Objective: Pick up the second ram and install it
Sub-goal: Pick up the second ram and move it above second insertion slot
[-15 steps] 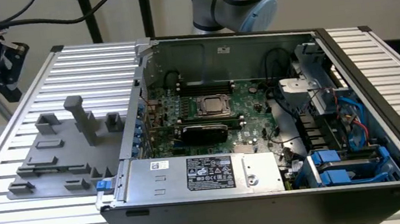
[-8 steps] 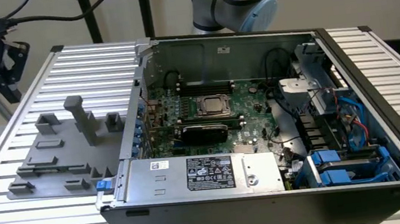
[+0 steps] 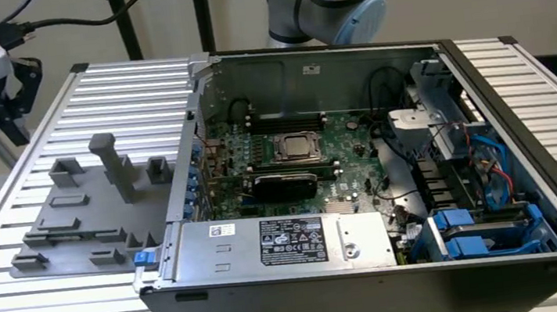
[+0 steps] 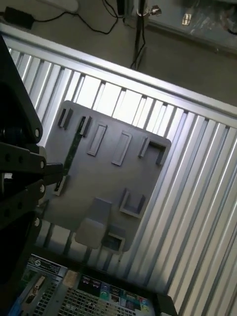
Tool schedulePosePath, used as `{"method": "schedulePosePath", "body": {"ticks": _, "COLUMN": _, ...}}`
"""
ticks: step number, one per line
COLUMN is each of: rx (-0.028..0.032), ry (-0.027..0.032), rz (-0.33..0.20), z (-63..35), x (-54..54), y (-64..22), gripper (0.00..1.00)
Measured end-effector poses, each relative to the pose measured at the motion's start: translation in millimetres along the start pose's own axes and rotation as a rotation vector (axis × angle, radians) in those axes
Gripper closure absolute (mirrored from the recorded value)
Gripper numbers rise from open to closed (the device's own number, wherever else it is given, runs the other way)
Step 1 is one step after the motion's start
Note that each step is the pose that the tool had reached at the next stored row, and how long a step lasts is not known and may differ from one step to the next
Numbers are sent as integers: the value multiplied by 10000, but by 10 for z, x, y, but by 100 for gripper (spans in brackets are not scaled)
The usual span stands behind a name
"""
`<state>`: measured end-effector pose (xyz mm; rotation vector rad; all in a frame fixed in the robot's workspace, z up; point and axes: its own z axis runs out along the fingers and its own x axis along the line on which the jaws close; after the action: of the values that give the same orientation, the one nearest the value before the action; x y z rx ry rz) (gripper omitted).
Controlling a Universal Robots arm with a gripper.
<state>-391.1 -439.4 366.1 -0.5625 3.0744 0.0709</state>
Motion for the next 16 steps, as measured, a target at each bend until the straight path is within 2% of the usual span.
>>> {"method": "schedulePosePath", "body": {"ticks": 16, "rx": -67, "ry": 121, "rz": -2896, "z": 69, "x": 2, "y": -3, "gripper": 89}}
